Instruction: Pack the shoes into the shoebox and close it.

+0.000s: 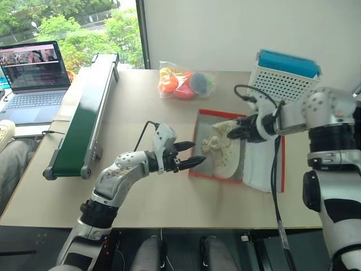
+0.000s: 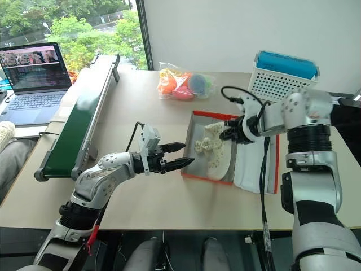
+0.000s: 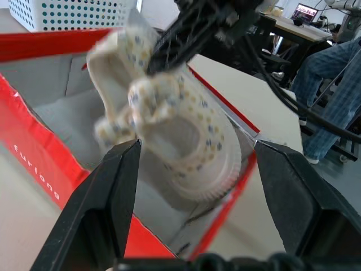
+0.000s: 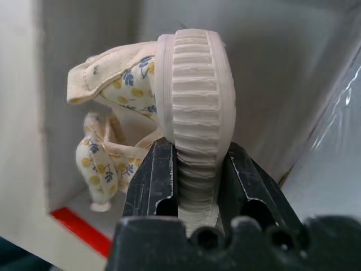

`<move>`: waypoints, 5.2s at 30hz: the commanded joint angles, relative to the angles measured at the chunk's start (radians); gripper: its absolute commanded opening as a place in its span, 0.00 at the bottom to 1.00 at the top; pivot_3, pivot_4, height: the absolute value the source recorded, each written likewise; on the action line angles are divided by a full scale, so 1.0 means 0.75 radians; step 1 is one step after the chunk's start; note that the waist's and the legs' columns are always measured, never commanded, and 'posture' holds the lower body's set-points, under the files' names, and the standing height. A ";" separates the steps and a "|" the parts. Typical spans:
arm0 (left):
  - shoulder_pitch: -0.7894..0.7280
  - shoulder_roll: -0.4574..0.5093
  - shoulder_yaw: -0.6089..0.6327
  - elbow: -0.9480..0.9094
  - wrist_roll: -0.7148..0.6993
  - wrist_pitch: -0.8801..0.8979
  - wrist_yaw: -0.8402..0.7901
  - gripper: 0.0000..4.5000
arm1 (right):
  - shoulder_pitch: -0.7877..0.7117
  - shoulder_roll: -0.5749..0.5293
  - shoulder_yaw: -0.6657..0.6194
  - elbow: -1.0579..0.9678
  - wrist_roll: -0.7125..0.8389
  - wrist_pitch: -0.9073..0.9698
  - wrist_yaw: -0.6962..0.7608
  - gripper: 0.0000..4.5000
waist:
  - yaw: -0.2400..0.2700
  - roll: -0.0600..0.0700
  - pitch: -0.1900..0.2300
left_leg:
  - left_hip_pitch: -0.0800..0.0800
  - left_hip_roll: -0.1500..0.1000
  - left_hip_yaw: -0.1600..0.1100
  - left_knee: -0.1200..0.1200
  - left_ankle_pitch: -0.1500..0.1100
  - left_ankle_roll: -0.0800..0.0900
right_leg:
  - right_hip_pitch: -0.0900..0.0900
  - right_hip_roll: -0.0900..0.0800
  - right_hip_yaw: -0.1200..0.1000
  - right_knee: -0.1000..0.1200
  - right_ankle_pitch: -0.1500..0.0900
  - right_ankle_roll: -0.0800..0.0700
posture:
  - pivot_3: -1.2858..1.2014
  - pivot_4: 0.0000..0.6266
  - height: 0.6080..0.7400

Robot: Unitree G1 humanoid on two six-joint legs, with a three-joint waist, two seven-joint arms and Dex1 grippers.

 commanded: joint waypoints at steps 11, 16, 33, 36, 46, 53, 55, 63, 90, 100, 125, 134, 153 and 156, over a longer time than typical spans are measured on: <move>0.031 -0.027 0.001 -0.098 0.016 0.002 0.033 0.78 | -0.127 0.045 0.272 0.354 -0.438 -0.361 0.437 0.45 | 0.005 0.000 0.000 | 0.001 0.000 -0.001 0.001 0.001 -0.001 | 0.001 0.000 -0.001 0.000 0.000 0.000 | 0.52 0.24 0.73; 0.020 -0.033 0.001 -0.080 0.024 -0.002 0.031 0.78 | -0.201 0.068 0.181 0.278 -0.484 -0.353 0.434 0.76 | 0.001 0.001 0.000 | 0.000 0.000 -0.001 0.001 0.001 -0.002 | 0.000 0.000 -0.001 0.001 0.000 0.000 | 0.52 0.24 0.73; -0.223 -0.083 0.541 0.517 0.404 -0.272 0.994 0.78 | 0.849 0.151 -0.098 -1.579 -0.466 -0.622 0.171 0.76 | 0.024 -0.002 -0.001 | 0.000 0.000 -0.004 0.001 0.001 -0.002 | 0.000 -0.001 -0.002 0.003 0.000 0.001 | 0.52 0.24 0.73; -0.240 -0.015 0.610 0.602 0.452 -0.328 1.065 0.78 | 1.033 0.244 -0.133 -1.562 -0.500 -0.744 0.094 0.76 | 0.027 -0.004 -0.002 | 0.001 -0.001 -0.003 0.003 0.002 -0.003 | 0.001 -0.001 -0.002 0.006 0.001 0.001 | 0.52 0.24 0.73; -0.223 0.031 0.641 0.730 0.490 -0.377 1.093 0.99 | 1.108 0.261 -0.116 -1.490 -0.502 -0.941 0.158 1.00 | 0.028 -0.006 -0.004 | 0.003 -0.001 -0.003 0.002 0.005 -0.010 | 0.002 0.000 -0.004 0.003 0.001 0.001 | 0.52 0.24 0.73; -0.174 0.024 0.671 0.666 0.509 -0.387 1.172 0.99 | 1.094 0.234 -0.057 -1.452 -0.525 -1.033 0.225 1.00 | 0.025 -0.006 -0.004 | 0.003 0.000 -0.003 0.002 0.005 -0.009 | 0.002 0.000 -0.004 0.004 0.001 0.001 | 0.52 0.24 0.73; -0.158 0.021 0.683 0.632 0.513 -0.404 1.199 0.99 | 1.097 0.223 -0.036 -1.437 -0.552 -1.067 0.236 1.00 | 0.026 -0.006 -0.004 | 0.003 0.000 -0.003 0.002 0.005 -0.009 | 0.002 0.000 -0.004 0.004 0.001 0.001 | 0.52 0.24 0.73; -0.097 0.017 0.720 0.484 0.521 -0.494 1.243 0.99 | 1.126 0.154 -0.017 -1.317 -0.704 -1.220 0.231 1.00 | 0.030 -0.007 -0.004 | 0.003 -0.001 -0.003 0.003 0.005 -0.010 | 0.002 -0.001 -0.004 0.003 0.001 0.001 | 0.52 0.24 0.73; -0.113 0.015 0.714 0.548 0.517 -0.428 1.182 0.99 | 1.218 0.103 0.089 -1.249 -0.800 -1.468 0.456 1.00 | 0.030 -0.007 -0.004 | 0.004 -0.001 -0.003 0.003 0.006 -0.011 | 0.003 -0.001 -0.004 0.003 0.001 0.001 | 0.52 0.24 0.73; -0.115 0.021 0.712 0.551 0.519 -0.427 1.177 0.99 | 1.208 0.142 0.081 -1.240 -0.814 -1.430 0.433 1.00 | 0.030 -0.007 -0.004 | 0.004 -0.001 -0.003 0.003 0.006 -0.011 | 0.003 -0.001 -0.004 0.006 0.001 0.001 | 0.52 0.24 0.73; -0.143 0.061 0.697 0.708 0.523 -0.327 1.114 0.99 | 1.194 0.213 0.077 -1.255 -0.813 -1.344 0.349 1.00 | 0.030 -0.007 -0.004 | 0.004 -0.001 -0.003 0.003 0.007 -0.012 | 0.003 -0.001 -0.004 0.008 0.001 0.001 | 0.52 0.24 0.73; -0.147 0.056 0.703 0.732 0.519 -0.327 1.117 0.99 | 1.207 0.228 0.084 -1.277 -0.815 -1.334 0.327 1.00 | 0.029 -0.007 -0.004 | 0.004 -0.001 -0.003 0.004 0.007 -0.012 | 0.003 -0.001 -0.004 0.008 0.001 0.001 | 0.52 0.24 0.73; -0.203 0.052 0.758 0.865 0.492 -0.314 1.158 0.99 | 1.231 0.258 0.074 -1.311 -0.826 -1.302 0.284 1.00 | 0.029 -0.007 -0.004 | 0.007 -0.001 -0.003 0.003 0.006 -0.011 | 0.005 -0.001 -0.003 0.008 0.001 0.001 | 0.52 0.24 0.73; -0.213 0.036 0.775 0.882 0.470 -0.290 1.157 0.99 | 1.235 0.258 0.069 -1.318 -0.823 -1.295 0.278 1.00 | 0.030 -0.007 -0.005 | 0.009 -0.001 -0.003 0.003 0.006 -0.011 | 0.006 -0.001 -0.003 0.008 0.001 0.001 | 0.52 0.24 0.73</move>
